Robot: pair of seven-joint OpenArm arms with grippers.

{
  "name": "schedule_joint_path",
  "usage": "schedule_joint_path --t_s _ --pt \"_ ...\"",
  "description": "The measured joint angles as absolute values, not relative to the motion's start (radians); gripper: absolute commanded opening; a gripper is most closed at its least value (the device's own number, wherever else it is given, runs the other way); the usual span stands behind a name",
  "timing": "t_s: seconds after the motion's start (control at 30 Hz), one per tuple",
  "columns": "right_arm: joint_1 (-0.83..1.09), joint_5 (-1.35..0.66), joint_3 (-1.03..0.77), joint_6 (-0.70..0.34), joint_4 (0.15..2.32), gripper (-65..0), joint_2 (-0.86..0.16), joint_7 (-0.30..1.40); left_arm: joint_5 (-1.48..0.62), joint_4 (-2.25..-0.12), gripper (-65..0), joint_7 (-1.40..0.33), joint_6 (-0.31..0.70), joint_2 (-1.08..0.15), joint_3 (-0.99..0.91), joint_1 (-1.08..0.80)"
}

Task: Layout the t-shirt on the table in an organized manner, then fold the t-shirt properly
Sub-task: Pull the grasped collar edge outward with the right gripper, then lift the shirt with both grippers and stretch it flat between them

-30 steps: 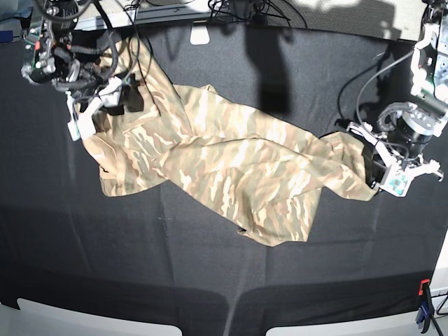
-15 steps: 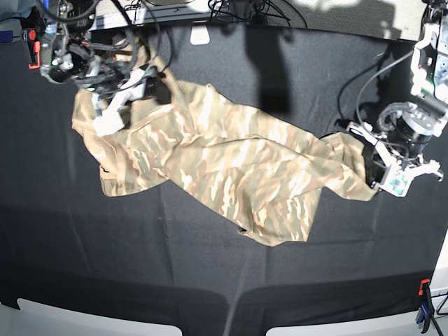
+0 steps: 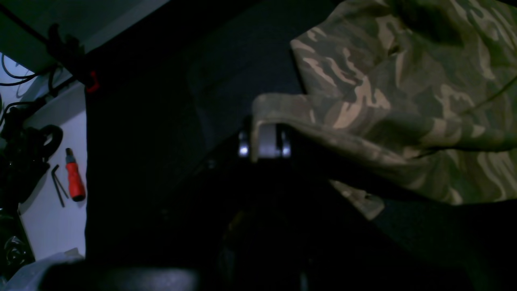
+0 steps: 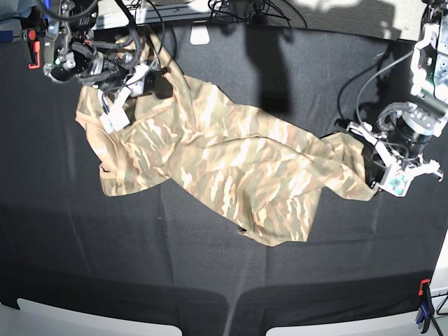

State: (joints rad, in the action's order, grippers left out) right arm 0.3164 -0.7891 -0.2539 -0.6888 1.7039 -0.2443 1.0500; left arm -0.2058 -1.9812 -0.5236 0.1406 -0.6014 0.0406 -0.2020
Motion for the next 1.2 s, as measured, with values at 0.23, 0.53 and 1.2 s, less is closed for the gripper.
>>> schedule_joint_path --t_s 0.23,0.53,1.2 --pt "0.316 -0.654 -0.308 -0.692 1.936 -65.0 -0.244 1.059 -0.121 -1.981 -65.0 -0.524 0.144 -0.601 0.041 -0.202" --pt "0.395 -0.651 -0.513 -0.693 2.089 -65.0 -0.207 1.097 -0.113 -1.985 -65.0 -0.582 0.141 -0.601 0.041 -0.250" --pt "0.744 -0.761 -0.943 -0.700 2.345 -65.0 -0.154 1.072 -0.109 -2.307 -65.0 -0.704 0.138 -0.607 0.039 -0.627"
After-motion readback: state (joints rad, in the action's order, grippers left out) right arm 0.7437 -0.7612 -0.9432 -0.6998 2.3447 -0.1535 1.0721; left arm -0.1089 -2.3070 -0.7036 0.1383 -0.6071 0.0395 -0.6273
